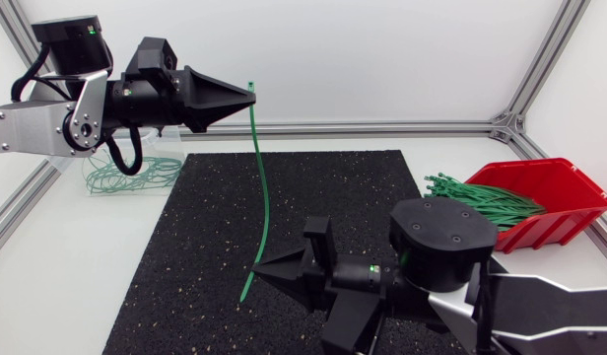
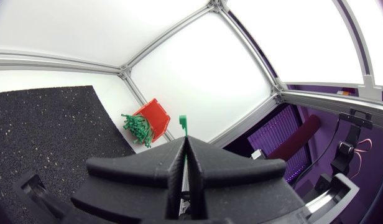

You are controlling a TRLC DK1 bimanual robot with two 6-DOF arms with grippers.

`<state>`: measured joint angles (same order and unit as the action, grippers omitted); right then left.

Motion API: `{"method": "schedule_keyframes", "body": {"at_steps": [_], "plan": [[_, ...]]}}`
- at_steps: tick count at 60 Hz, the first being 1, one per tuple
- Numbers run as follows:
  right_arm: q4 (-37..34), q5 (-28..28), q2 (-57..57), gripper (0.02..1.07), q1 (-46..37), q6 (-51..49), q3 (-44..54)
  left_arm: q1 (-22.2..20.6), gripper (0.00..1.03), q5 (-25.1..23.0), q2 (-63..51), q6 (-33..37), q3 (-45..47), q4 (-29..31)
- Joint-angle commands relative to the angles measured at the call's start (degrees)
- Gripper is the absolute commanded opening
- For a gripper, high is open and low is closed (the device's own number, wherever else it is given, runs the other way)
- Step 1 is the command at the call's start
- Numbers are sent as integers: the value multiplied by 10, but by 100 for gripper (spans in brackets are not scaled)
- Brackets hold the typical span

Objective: Take a green cable tie from the red box, thread the tail through the head to close it, then place it in the transparent bin on the left.

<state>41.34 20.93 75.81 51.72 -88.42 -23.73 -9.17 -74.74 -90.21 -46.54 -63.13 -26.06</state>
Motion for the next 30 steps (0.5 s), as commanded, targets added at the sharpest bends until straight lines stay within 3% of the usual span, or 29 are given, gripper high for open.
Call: {"method": "schedule_keyframes", "body": {"at_steps": [1, 16, 23, 30], "plan": [[19, -9, 7, 8, 3, 106, -3, -1, 4, -5, 20, -10, 18, -12], [29, 14, -8, 8, 3, 360, 6, -3, 4, -4, 36, -11, 31, -11], [23, -1, -21, 8, 32, 412, 18, -5, 4, -4, 39, -11, 35, -11], [24, 54, -37, 8, 28, 515, 30, -9, 4, -4, 44, -11, 39, -11]]}}
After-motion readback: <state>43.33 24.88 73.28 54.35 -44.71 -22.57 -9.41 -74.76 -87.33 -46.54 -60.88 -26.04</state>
